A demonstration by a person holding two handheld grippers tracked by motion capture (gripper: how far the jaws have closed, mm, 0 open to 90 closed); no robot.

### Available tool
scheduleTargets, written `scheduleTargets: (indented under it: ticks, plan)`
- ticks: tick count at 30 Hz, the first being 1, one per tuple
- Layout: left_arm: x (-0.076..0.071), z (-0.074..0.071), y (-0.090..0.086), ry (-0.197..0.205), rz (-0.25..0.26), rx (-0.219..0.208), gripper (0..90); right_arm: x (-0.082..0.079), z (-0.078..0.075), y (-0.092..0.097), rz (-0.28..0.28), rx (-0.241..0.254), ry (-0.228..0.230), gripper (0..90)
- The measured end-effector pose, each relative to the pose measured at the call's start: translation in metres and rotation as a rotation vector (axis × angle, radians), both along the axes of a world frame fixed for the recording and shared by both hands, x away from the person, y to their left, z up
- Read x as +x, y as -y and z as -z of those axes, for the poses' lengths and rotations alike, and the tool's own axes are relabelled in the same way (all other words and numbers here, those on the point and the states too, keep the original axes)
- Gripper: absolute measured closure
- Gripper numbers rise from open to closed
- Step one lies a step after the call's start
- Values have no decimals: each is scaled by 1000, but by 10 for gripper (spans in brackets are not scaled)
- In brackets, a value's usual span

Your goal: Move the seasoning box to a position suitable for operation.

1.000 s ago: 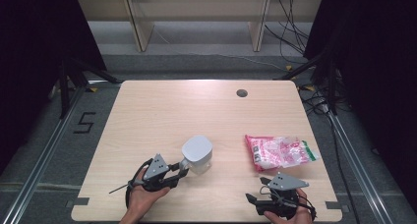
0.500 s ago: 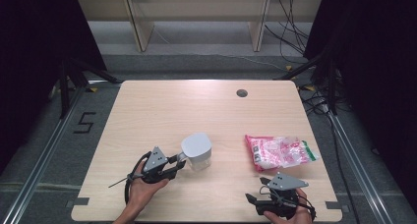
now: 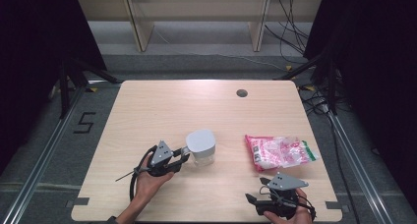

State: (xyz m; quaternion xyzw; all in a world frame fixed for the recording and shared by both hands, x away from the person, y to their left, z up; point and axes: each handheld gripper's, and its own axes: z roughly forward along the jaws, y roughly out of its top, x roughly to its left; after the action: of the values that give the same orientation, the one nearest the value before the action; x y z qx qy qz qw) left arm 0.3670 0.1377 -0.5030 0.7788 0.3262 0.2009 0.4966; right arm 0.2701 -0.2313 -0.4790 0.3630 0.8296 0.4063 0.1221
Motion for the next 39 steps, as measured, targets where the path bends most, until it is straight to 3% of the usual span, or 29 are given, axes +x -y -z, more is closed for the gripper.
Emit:
scheduleTargets:
  ticks: [1,7,12,19,28,36,39]
  plan:
    - [2,-1,0,3,-1,13,679,0,0,0,1,2,1,261]
    - [10,1,2,8,-49,-3,686,-1,0,-1,24,-6,18,261]
    - [13,1,2,19,-39,4,692,0,0,0,-1,2,0,261]
    - [13,2,6,31,-2,-3,694,-1,0,-1,18,-10,19,261]
    - [8,3,14,33,81,-10,693,-1,0,-1,15,-11,19,261]
    - [8,4,19,27,121,-27,692,0,0,2,19,1,6,261]
    - [10,3,19,27,121,-16,692,1,2,3,16,-5,3,261]
